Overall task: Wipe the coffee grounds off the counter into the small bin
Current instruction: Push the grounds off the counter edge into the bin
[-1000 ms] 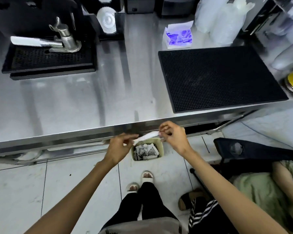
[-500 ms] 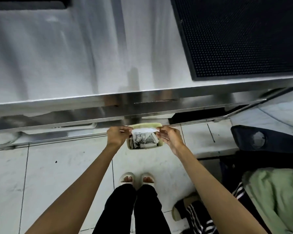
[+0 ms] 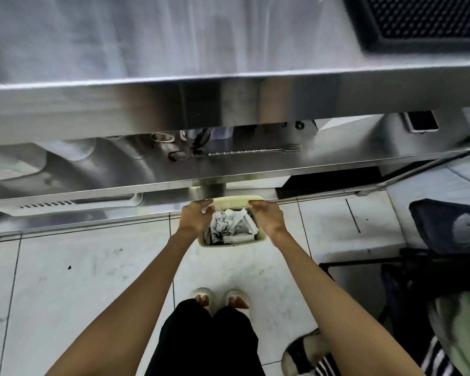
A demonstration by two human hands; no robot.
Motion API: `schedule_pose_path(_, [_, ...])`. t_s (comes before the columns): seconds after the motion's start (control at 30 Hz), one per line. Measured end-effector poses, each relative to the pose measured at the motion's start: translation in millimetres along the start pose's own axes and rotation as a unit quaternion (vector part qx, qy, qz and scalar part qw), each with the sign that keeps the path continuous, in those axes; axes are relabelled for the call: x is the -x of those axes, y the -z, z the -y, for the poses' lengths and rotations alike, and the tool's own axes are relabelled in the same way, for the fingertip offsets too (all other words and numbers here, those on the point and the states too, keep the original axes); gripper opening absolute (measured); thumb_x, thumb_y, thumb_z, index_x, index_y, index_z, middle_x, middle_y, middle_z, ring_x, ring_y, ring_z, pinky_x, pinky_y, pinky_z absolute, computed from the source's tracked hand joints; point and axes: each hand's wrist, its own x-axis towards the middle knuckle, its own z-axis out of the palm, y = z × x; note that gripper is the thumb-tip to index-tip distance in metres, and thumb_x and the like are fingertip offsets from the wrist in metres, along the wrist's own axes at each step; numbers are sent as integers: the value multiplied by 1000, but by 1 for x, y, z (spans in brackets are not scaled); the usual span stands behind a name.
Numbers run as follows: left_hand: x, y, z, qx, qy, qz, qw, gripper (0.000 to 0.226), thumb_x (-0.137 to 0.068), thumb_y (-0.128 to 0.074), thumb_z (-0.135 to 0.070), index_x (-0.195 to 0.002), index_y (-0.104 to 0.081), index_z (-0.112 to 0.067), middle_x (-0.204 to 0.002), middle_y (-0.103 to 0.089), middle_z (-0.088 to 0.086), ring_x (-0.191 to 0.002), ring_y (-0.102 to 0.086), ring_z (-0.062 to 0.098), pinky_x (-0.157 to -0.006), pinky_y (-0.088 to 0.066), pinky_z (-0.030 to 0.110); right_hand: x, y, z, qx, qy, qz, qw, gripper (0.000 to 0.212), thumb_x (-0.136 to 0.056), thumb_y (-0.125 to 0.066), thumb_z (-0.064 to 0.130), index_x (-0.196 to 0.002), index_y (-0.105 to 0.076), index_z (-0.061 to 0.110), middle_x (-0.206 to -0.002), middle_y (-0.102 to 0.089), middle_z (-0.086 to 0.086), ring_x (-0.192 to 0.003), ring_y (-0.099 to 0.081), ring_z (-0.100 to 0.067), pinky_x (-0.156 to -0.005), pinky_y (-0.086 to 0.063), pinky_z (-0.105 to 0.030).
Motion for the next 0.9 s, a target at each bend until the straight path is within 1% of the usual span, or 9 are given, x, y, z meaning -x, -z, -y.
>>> schedule_pose_path(0.13, [1,7,-19,16,-9,-27,999,20,-90,-60,-9,-103,-73,-3,-111,-71,14,-104,-66,23,-82,-41,15,4,3,21,-53,52,25,997,23,-89,-57,6,-106,-71,0,-112,-70,-17,-97,-61,-21,-94,-47,-28])
schedule_pose_path(0.2, [0,9,-25,47,-5,-25,999,18,-88,-63,-7,-101,-73,0,-106,-72,17,-92,-70,13,-80,-41,10,2,0,28,-54,54,46,996,23,-88,-60,8,-109,-70,3,-106,-70,-13,-93,-58,-17,-91,-50,-31])
schedule_pose_path(0.3, [-6,7,-24,130,4,-10,992,18,-85,-67,-4,-100,-72,5,-102,-72,21,-42,-58,-14,-54,-46,-2,2,-8,29,3,88,137,987,35,-82,-65,3,-117,-65,9,-118,-67,-10,-110,-62,-24,-86,-51,-27])
schedule_pose_path(0.4, [-11,7,-21,183,40,8,982,24,-86,-67,-12,-99,-71,8,-95,-72,22,-34,-57,-9,-52,-52,5,5,-16,27,94,146,103,979,27,-79,-69,9,-106,-72,13,-107,-73,-12,-100,-65,-28,-88,-51,-35])
schedule_pose_path(0.5, [-11,7,-20,218,65,22,973,39,-91,-59,-30,-96,-71,7,-89,-72,22,-42,-64,0,-63,-58,20,5,-17,25,138,183,31,973,22,-84,-64,11,-105,-73,10,-107,-73,-13,-99,-66,-28,-89,-49,-32])
schedule_pose_path(0.57, [-10,8,-22,192,57,21,980,41,-91,-57,-35,-95,-72,2,-88,-71,22,-57,-67,12,-69,-59,24,1,-17,22,190,187,51,963,29,-90,-57,11,-118,-67,12,-122,-66,-12,-113,-61,-29,-99,-47,-33])
schedule_pose_path(0.63, [-5,11,-26,70,29,22,997,41,-93,-51,-40,-91,-72,-5,-84,-67,20,-78,-63,20,-75,-48,20,-2,-16,22,239,171,106,950,41,-94,-47,8,-133,-53,17,-137,-55,-11,-126,-51,-30,-108,-41,-39])
schedule_pose_path(0.77, [1,11,-33,-58,-18,63,996,42,-98,-41,-37,-133,-53,-16,-135,-55,17,-123,-52,32,-100,-40,30,-3,-14,22,260,157,177,936,59,-95,-38,6,-149,-21,22,-159,-17,-4,-147,-19,-22,-119,-20,-46])
schedule_pose_path(0.9, [6,9,-32,-154,-67,101,981,44,-100,-38,-32,-142,-40,-20,-148,-39,11,-132,-42,33,-107,-35,36,5,-10,20,260,163,147,940,54,-98,-40,14,-149,-23,17,-158,-22,-6,-146,-19,-22,-119,-19,-43])
